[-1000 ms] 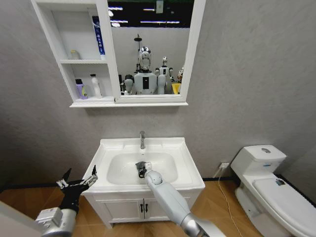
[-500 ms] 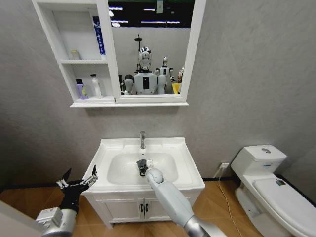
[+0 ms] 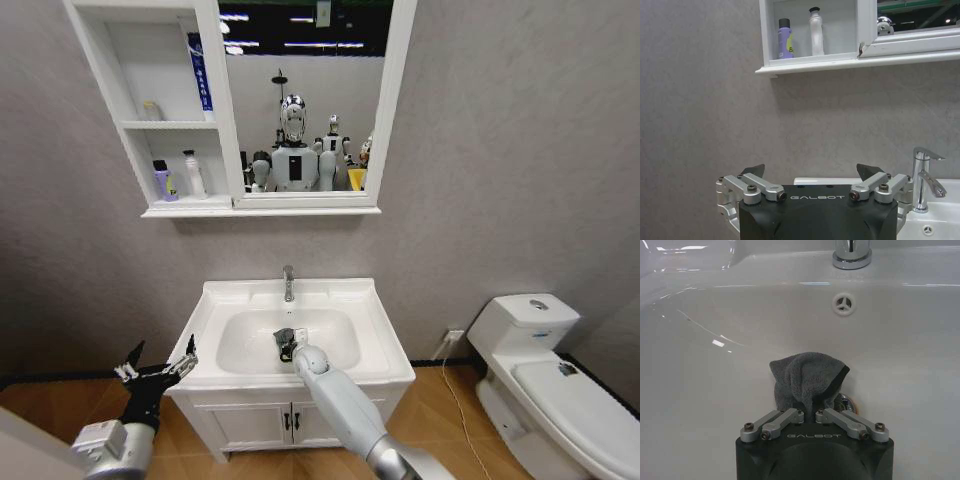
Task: Move facial cleanser and shampoo from washbasin to cabinet, then wipe washbasin with towel.
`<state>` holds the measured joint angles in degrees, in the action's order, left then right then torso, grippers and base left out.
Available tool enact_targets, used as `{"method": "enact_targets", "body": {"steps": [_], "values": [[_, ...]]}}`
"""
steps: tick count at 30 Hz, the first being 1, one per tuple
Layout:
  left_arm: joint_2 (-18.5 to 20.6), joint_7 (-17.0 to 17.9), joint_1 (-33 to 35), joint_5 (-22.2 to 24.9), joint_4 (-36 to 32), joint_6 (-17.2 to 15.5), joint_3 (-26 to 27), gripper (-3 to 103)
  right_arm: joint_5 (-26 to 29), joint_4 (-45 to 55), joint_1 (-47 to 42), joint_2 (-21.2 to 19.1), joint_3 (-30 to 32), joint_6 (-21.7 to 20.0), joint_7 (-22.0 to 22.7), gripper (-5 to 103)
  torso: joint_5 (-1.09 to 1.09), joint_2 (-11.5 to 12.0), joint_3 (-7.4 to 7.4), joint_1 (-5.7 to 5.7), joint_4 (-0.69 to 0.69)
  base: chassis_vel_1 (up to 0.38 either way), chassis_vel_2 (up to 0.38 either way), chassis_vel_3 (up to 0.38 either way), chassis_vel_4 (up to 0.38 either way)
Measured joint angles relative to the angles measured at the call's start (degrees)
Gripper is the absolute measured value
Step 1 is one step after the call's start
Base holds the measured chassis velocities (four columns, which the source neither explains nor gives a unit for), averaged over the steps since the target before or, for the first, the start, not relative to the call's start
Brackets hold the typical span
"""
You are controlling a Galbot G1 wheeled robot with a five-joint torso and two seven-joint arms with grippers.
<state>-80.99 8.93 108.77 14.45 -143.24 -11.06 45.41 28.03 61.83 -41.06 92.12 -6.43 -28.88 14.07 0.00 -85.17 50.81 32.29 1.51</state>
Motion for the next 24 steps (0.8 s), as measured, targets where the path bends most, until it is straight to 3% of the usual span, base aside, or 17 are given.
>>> {"method": "enact_targets", "body": {"steps": [10,24], "values": [[0.0,0.0,0.0,0.0,0.0,0.0,0.0,100,1.0,-0.7,0.6,0.1,-2.4,1.8,-2.0,5,0.00,0.0,0.00,0.00,0.00,0.000,0.000,0.000,0.000],[0.0,0.0,0.0,0.0,0.0,0.0,0.0,100,1.7,3.5,-1.3,-0.3,-1.1,-1.7,2.2,5,0.01,0.0,0.00,-0.01,-0.01,0.000,0.000,0.000,0.000]]}}
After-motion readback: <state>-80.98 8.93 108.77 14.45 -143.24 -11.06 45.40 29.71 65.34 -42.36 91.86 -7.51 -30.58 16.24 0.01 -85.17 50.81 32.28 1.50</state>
